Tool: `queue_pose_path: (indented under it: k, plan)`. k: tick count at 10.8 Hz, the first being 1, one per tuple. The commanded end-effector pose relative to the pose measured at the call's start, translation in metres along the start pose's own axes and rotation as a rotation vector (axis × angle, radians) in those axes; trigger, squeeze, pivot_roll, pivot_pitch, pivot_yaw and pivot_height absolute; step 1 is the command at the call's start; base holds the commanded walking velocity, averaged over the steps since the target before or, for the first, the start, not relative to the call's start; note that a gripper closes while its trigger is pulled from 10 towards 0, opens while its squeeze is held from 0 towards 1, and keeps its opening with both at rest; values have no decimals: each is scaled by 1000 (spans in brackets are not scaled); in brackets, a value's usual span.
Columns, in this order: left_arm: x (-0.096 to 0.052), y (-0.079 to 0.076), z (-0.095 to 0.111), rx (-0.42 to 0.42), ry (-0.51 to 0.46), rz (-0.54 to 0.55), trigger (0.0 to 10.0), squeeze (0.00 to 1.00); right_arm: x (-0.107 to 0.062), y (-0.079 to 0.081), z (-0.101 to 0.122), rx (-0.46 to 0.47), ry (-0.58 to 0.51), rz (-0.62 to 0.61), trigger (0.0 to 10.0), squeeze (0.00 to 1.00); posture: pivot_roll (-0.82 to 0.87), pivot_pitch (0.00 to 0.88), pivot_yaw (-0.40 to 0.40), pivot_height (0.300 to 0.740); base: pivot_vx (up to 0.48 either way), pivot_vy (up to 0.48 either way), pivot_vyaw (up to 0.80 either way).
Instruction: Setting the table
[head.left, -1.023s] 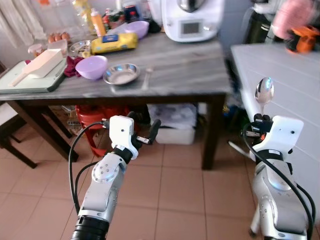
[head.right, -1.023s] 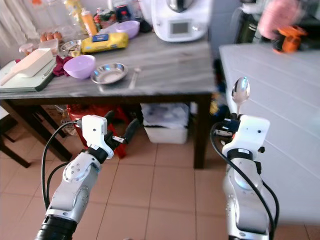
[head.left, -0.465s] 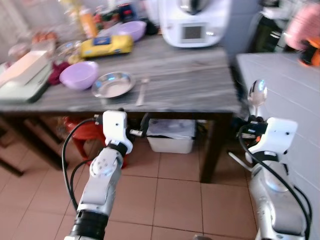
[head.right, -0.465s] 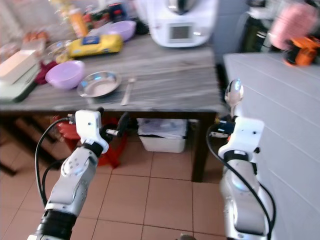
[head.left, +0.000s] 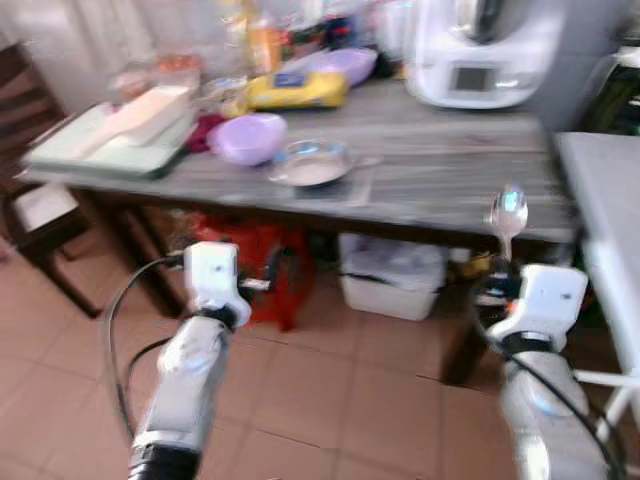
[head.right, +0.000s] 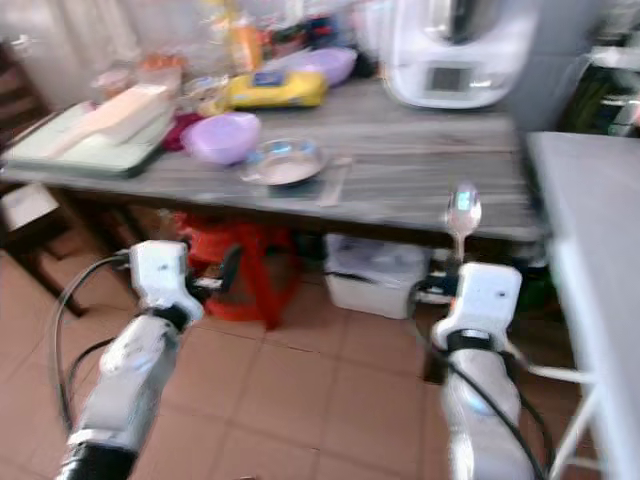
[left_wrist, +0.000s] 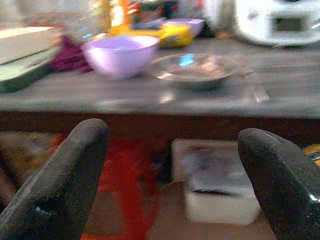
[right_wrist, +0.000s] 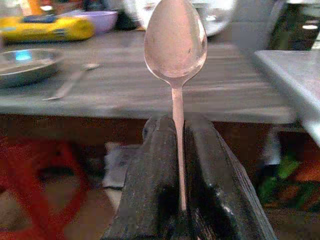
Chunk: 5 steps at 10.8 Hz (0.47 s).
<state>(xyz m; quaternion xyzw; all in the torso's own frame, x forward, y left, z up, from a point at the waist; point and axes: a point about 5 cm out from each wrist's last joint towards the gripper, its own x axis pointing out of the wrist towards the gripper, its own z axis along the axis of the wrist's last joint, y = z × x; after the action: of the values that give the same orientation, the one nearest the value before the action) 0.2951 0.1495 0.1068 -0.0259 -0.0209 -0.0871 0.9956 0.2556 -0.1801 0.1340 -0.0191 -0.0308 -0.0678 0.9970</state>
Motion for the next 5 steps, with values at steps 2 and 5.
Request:
queue_pose_path:
  k: [2, 5]
  plan:
    - [-2, -2, 4, 12, -13, 7, 10000, 0, 0, -3, 4, -22, -31, -4, 10000, 0, -95, 70, 99, 740, 0, 480, 0]
    - [-4, -11, 6, 13, -39, -32, 10000, 0, 0, -1, 5, -23, -40, -4, 10000, 0, -94, 71, 100, 740, 0, 160, 0]
